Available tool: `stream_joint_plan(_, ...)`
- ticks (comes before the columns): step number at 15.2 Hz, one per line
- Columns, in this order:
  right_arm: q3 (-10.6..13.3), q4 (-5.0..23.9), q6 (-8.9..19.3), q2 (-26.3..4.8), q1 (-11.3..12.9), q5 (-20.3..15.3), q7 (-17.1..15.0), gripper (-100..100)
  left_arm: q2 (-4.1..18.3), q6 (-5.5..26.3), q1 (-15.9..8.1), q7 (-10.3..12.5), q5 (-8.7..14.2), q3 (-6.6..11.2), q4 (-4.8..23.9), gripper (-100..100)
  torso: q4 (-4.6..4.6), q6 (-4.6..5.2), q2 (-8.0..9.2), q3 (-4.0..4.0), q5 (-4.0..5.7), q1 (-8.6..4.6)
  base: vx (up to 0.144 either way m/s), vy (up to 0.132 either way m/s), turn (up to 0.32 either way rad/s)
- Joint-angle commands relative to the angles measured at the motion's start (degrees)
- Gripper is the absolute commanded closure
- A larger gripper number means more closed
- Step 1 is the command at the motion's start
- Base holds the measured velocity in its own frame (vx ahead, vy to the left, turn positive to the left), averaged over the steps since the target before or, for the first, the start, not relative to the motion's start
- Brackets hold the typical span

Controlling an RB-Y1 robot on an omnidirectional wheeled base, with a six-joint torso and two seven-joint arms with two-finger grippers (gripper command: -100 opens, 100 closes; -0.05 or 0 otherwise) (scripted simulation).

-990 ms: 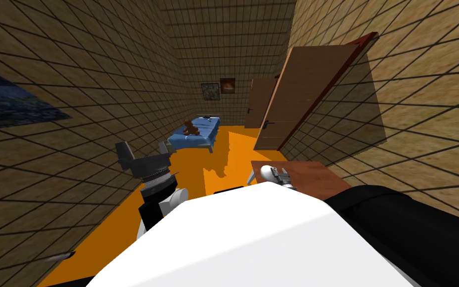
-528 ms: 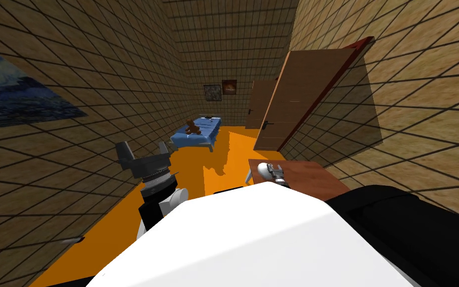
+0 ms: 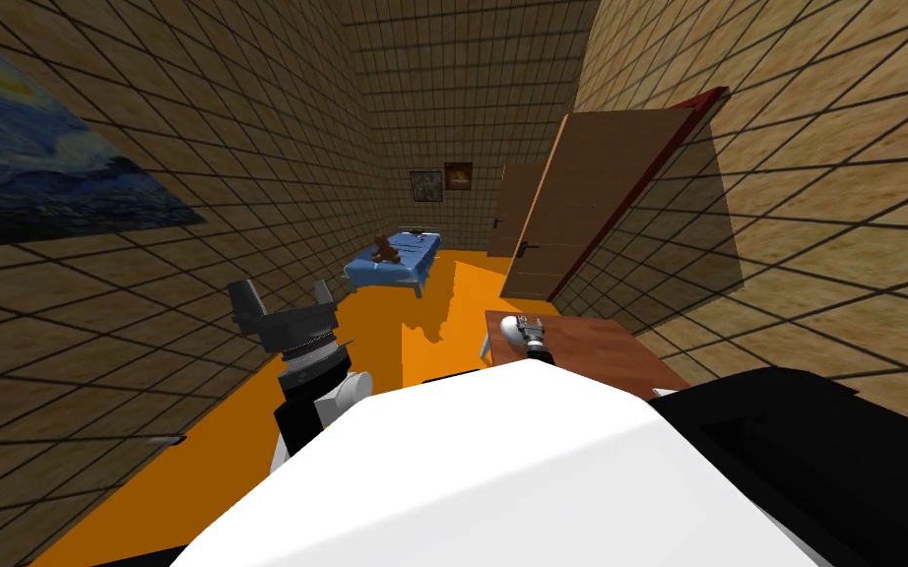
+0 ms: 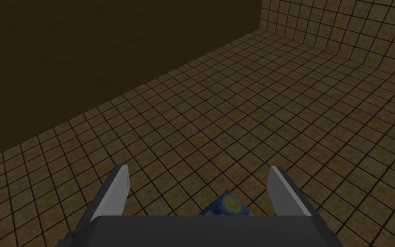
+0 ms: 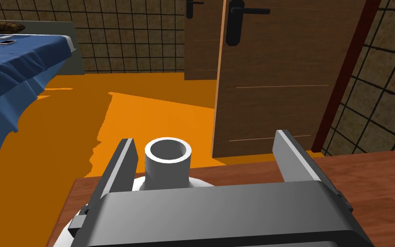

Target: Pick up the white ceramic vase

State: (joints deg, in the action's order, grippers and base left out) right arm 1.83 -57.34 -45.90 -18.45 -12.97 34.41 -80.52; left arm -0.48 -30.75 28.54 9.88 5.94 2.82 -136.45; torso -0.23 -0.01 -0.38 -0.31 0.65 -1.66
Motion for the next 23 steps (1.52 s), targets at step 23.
stream_joint_plan(23,-7.16,4.76,14.42,20.53,22.88,8.1,28.78,-100,-0.01,-0.01,0.02,0.0,0.0,-0.01,-0.03,0,-0.36,-0.32,5.42,0.21,0.97,-5.29,-0.11,-0.074,0.075)
